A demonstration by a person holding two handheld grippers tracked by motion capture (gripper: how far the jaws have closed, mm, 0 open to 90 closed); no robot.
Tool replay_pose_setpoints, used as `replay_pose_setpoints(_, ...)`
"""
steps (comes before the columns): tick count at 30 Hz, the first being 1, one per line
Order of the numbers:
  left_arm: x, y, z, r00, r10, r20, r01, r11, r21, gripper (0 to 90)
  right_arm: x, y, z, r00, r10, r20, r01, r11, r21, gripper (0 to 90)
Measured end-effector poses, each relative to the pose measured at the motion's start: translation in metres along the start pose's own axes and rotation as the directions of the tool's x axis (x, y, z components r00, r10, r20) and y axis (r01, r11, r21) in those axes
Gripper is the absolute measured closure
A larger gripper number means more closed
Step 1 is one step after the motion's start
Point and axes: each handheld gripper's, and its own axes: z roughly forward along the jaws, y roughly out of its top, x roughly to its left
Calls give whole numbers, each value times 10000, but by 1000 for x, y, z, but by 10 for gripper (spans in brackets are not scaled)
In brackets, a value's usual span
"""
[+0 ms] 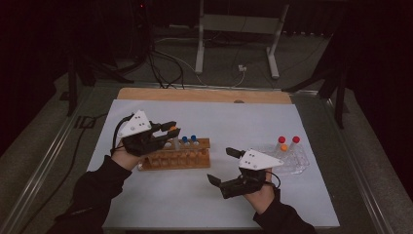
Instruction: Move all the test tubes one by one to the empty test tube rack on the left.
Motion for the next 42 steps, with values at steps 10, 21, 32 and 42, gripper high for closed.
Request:
replay_pose_setpoints(10,17,-16,14,9976,-455,-517,454,9990,-35,716,-3,-1,-4,9994,63,348,-63,10000,-7,0)
replay_pose_setpoints(21,19,-45,31,9946,-852,-593,866,9960,218,716,-3,0,-8,9995,78,297,-73,9999,-142,0)
replay_pose_setpoints(32,14,-62,38,9948,-834,-581,877,9932,764,716,-3,0,-8,9997,123,189,-122,9999,-56,0)
replay_pose_setpoints(42,11,-67,46,9958,-612,-679,696,9891,1295,715,-4,-1,-8,9999,120,117,-119,9999,-92,0)
